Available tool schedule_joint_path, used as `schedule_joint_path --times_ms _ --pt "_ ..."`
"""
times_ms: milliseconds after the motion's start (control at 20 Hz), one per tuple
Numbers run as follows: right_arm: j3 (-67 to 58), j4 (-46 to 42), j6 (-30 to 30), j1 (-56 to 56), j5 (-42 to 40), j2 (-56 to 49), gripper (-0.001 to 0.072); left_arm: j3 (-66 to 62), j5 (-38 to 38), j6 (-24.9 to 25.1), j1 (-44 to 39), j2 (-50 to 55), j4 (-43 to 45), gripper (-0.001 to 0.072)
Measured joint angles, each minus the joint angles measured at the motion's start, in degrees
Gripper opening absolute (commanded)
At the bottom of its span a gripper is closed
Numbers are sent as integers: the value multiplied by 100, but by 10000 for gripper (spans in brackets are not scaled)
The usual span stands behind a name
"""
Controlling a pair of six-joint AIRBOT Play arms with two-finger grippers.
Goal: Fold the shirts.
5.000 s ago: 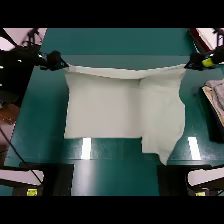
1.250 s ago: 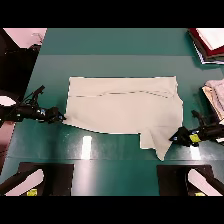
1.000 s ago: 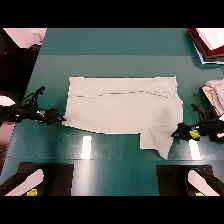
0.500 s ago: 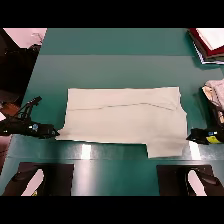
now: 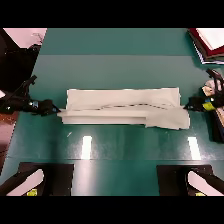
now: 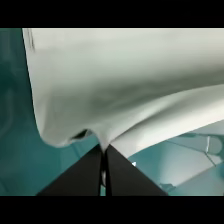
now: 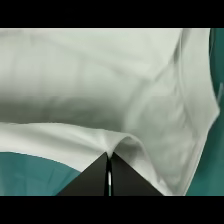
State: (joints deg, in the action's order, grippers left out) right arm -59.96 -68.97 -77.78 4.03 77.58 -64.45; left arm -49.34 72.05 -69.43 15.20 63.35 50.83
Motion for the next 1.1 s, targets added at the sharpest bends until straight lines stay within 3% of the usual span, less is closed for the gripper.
schedule_joint_path --times_ms 300,350,400,450,500,600,650,750,800,1100 --pt "-1384 79 17 -295 -297 -1589 18 -1071 -509 321 0 1563 -503 25" --pt "-1624 146 13 -313 -341 -1823 30 -1204 -555 337 0 1731 -555 55" --pt "-1858 269 0 -315 -387 -2046 238 -1309 -605 354 0 1867 -608 384" --pt "-2070 387 -9 -302 -472 -2240 549 -1397 -669 358 7 1967 -671 642" --pt "-2288 538 -15 -271 -551 -2437 594 -1458 -745 348 13 2044 -774 670" --pt "-2677 962 -37 -184 -625 -2745 592 -1532 -855 212 9 2114 -949 668" --pt "-2815 1119 -44 -116 -616 -2839 592 -1554 -872 162 7 2124 -1019 622" --pt "-2942 1329 26 70 -361 -2914 591 -1582 -828 116 7 2118 -1102 167" --pt "-2907 1421 109 188 -192 -2898 591 -1589 -715 127 11 2107 -1134 28" --pt "-1882 1587 588 1113 369 -2612 594 -1606 42 358 -35 2074 -1226 24"
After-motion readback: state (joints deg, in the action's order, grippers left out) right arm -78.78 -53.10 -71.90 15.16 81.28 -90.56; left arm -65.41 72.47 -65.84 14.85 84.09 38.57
